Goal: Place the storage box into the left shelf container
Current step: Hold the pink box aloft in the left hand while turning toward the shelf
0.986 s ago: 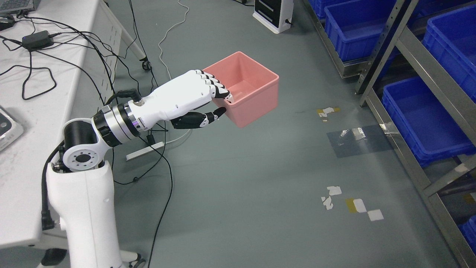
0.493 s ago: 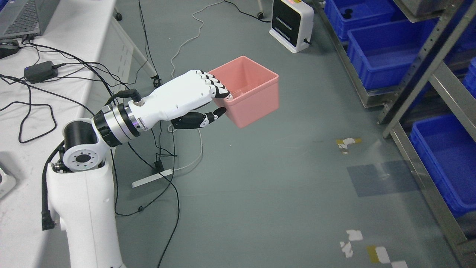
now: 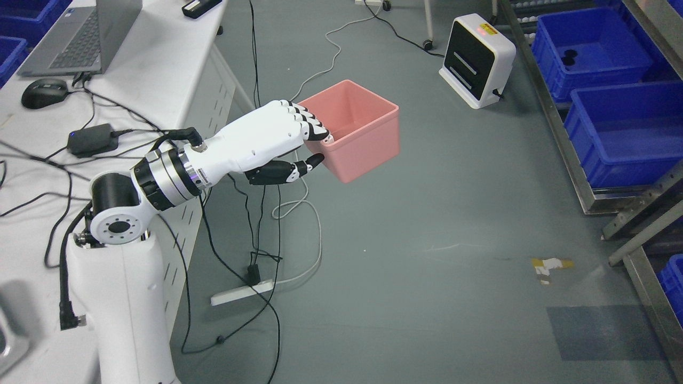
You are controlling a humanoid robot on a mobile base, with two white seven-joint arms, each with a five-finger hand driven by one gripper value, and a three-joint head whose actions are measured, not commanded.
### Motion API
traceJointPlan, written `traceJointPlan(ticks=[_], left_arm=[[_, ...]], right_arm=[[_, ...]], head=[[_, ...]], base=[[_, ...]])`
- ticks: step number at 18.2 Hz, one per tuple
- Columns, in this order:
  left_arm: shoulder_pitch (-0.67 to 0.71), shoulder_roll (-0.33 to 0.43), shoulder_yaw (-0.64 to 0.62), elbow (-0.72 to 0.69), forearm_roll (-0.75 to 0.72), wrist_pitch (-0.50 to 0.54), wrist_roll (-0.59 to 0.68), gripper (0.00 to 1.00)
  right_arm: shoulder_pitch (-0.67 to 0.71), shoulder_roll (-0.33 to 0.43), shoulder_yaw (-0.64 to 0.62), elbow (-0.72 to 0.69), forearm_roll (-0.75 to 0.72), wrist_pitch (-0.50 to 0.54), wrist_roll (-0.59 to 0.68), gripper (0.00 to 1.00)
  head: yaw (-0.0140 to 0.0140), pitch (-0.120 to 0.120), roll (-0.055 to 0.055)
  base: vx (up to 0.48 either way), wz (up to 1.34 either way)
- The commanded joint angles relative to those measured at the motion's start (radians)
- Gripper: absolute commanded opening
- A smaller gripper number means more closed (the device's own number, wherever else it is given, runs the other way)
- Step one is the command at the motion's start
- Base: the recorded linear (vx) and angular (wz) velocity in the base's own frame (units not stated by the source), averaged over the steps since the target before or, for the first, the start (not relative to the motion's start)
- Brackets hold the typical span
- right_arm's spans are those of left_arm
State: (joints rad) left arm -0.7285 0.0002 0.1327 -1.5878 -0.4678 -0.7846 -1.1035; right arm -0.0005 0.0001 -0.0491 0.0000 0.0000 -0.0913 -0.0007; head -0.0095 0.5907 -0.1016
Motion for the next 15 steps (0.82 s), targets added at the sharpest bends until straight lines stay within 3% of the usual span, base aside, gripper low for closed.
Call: traceJointPlan(ticks=[1, 9, 15], left_arm=[[0.0, 0.017, -0.001, 0.0, 0.0, -0.001, 0.001, 0.03], [0.0, 0.017, -0.002, 0.006, 0.0, -0.001, 0.001, 0.03], [0.001, 0.017, -0.008, 0.012, 0.0, -0.001, -0.001, 0.04]], right_arm=[[0.008, -0.018, 0.0, -0.017, -0.003, -0.001, 0.001, 1.0], [0.008, -0.018, 0.0, -0.017, -0.003, -0.001, 0.001, 1.0], [0.008, -0.018, 0.0, -0.017, -0.003, -0.001, 0.001, 1.0]], head=[[0.0, 0.0, 0.0], [0.0, 0.0, 0.0], [0.0, 0.0, 0.0]], base=[[0.428, -0.37], [0.364, -0.96], [0.213, -1.02]])
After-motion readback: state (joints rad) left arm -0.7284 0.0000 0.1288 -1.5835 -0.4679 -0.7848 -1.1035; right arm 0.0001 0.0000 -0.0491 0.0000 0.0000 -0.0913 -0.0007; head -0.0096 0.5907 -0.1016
